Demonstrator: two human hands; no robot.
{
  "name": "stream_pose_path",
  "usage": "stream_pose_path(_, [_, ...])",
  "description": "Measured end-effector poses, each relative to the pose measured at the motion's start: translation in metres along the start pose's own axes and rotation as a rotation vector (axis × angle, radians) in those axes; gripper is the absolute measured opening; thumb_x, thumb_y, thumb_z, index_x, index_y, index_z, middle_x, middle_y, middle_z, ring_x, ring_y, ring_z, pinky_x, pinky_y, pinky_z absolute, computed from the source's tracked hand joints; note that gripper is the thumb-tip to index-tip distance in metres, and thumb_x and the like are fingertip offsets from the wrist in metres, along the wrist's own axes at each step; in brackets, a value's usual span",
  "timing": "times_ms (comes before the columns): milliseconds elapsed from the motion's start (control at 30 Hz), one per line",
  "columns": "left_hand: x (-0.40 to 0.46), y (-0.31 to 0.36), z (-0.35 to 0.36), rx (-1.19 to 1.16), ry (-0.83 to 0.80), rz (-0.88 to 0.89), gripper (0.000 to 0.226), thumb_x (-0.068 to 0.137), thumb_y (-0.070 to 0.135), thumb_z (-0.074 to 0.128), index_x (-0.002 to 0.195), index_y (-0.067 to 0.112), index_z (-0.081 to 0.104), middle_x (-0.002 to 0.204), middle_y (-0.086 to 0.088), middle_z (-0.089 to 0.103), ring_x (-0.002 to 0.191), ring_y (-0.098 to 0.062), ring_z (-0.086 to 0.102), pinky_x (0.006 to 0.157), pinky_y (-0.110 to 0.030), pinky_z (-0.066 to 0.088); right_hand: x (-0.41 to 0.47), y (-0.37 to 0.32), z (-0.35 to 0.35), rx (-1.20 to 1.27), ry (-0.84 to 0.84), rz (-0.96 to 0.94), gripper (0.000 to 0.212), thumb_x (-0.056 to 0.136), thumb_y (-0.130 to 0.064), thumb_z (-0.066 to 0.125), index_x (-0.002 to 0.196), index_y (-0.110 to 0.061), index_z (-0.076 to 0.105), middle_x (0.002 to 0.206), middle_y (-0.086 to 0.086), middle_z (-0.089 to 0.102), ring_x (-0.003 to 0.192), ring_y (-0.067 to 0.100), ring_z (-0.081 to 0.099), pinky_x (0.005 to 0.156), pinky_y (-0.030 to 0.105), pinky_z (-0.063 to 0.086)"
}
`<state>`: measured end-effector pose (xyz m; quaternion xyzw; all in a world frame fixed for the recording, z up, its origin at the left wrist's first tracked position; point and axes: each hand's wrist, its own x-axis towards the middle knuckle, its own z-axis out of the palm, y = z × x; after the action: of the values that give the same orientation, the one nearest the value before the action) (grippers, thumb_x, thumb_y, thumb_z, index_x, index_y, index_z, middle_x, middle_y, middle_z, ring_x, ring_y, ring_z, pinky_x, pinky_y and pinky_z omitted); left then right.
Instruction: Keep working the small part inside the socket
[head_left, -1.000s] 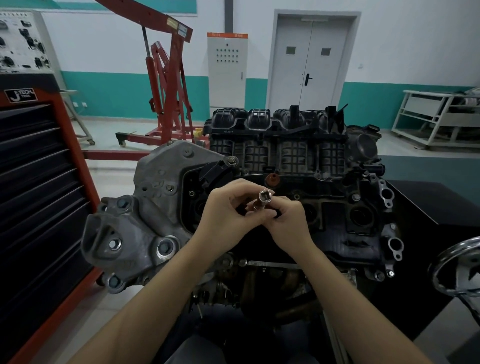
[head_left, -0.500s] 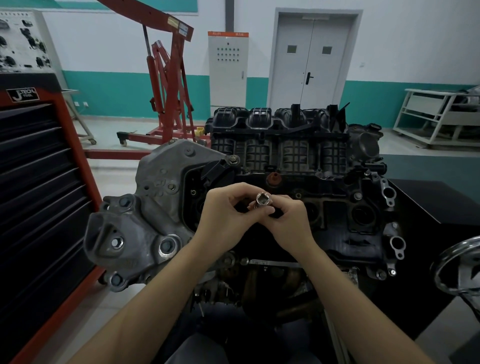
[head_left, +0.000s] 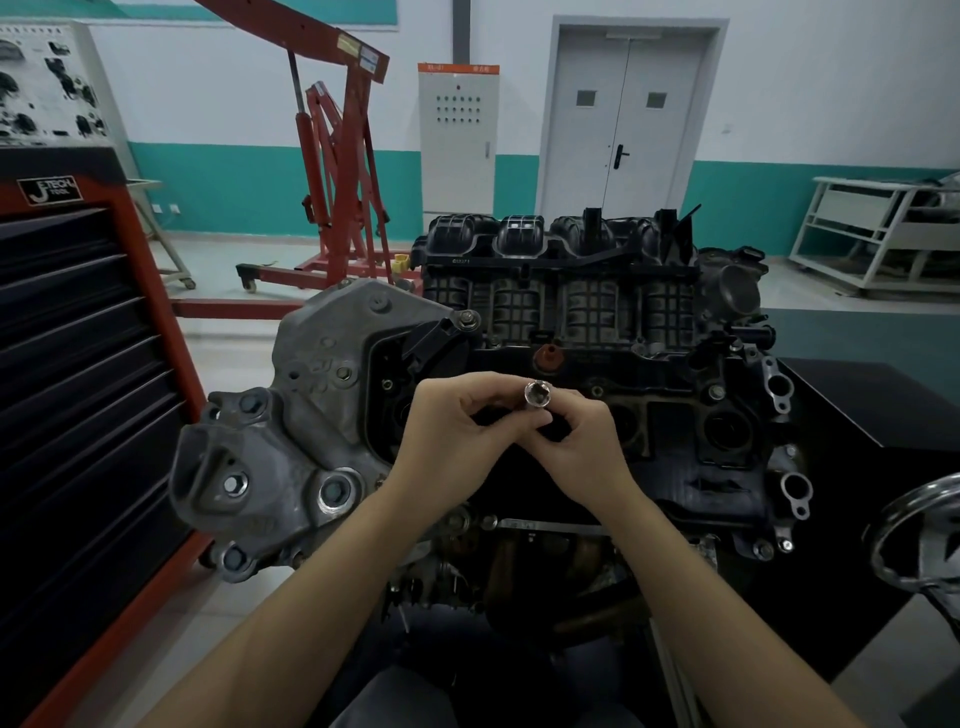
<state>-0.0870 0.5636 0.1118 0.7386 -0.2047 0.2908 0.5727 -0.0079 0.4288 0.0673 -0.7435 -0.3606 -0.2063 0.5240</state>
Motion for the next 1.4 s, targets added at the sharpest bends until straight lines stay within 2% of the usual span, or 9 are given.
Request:
stream_pose_path(200, [-0.0001,-0.002,-0.0042,-0.073,-0.098,-0.02,0.024,0.077,-0.005,0.075,0.098,0.007,0.073,0.096,-0.003,0.075,0.096,-0.018,0.071,0.087,-0.028,0.054,0.0,0.0017,0.0016,0.023,0.027,0.06,0.018,0.076,-0.006,0.078,0.092,-0.013,0.075,0.087,-0.006,0.072,0.093,0.017,0.065,0.085,0.035,0.051])
stream_pose_path(333, [-0.0019,-0.0018,-0.0007,0.041,0.037,-0.009,0.023,0.071,0.004,0.083,0.086,0.02,0.076,0.086,0.005,0.076,0.085,-0.011,0.072,0.081,-0.027,0.057,-0.0008,0.0015,0.0021,0.009,0.051,0.041,0.017,0.076,-0.012,0.079,0.092,-0.017,0.075,0.089,-0.007,0.073,0.093,0.01,0.064,0.086,0.03,0.049])
stream_pose_path(467, [-0.0007,-0.0021,-0.0038,-0.05,-0.031,-0.008,0.03,0.077,-0.005,0.074,0.092,0.02,0.074,0.094,0.007,0.076,0.092,-0.012,0.072,0.083,-0.022,0.055,-0.0008,-0.0008,0.0004,-0.037,-0.014,-0.082,0.023,0.081,-0.015,0.071,0.103,-0.01,0.073,0.099,-0.007,0.071,0.094,0.011,0.066,0.091,0.031,0.047])
stream_pose_path(567, [-0.0001,-0.0031,-0.0081,-0.128,-0.095,-0.028,0.031,0.078,-0.011,0.07,0.098,0.013,0.072,0.094,0.003,0.076,0.096,-0.015,0.071,0.085,-0.024,0.054,-0.0005,0.0019,0.0014,-0.021,0.009,-0.024,0.023,0.08,-0.009,0.075,0.102,-0.007,0.073,0.093,0.003,0.074,0.091,0.022,0.067,0.086,0.038,0.051])
stream_pose_path(733, [-0.0021,-0.004,-0.0038,0.039,0.035,-0.018,0.022,0.069,0.004,0.084,0.085,0.017,0.074,0.085,0.0,0.075,0.085,-0.015,0.072,0.08,-0.031,0.058,-0.0013,0.0006,0.0027,0.012,0.052,0.015,0.018,0.076,-0.009,0.079,0.093,-0.009,0.075,0.091,-0.002,0.074,0.092,0.017,0.066,0.086,0.038,0.051])
stream_pose_path(967, [0.0011,-0.0056,-0.0063,-0.179,-0.044,-0.048,0.031,0.078,-0.014,0.069,0.096,0.011,0.072,0.094,-0.004,0.076,0.095,-0.021,0.072,0.088,-0.03,0.055,-0.0005,-0.001,-0.0006,0.061,0.012,-0.004,0.023,0.082,-0.008,0.073,0.104,-0.005,0.072,0.096,0.004,0.074,0.093,0.019,0.068,0.087,0.048,0.051])
stream_pose_path(1167, [-0.0018,-0.0057,-0.0034,0.02,0.047,-0.006,0.022,0.07,0.004,0.083,0.087,0.015,0.075,0.087,0.0,0.075,0.086,-0.014,0.072,0.081,-0.028,0.057,-0.0011,-0.0004,0.0007,0.043,0.04,0.02,0.016,0.078,-0.01,0.077,0.094,-0.011,0.073,0.091,-0.002,0.073,0.092,0.018,0.066,0.085,0.046,0.051])
stream_pose_path(1333, [-0.0018,-0.0067,-0.0023,-0.128,-0.015,-0.032,0.03,0.078,-0.009,0.071,0.095,0.016,0.073,0.095,-0.002,0.076,0.094,-0.019,0.072,0.085,-0.034,0.057,-0.001,-0.0009,-0.0008,0.013,-0.032,-0.025,0.026,0.082,-0.012,0.071,0.108,-0.01,0.071,0.099,-0.011,0.069,0.094,0.014,0.066,0.09,0.036,0.049])
stream_pose_path(1400, [-0.0016,-0.0067,-0.0025,-0.18,-0.05,-0.035,0.032,0.079,-0.012,0.069,0.099,0.012,0.071,0.095,-0.003,0.075,0.096,-0.021,0.072,0.087,-0.03,0.055,-0.0006,-0.0008,0.0003,0.042,0.006,0.012,0.024,0.08,-0.008,0.074,0.104,-0.009,0.072,0.093,-0.008,0.07,0.09,0.018,0.066,0.086,0.041,0.052])
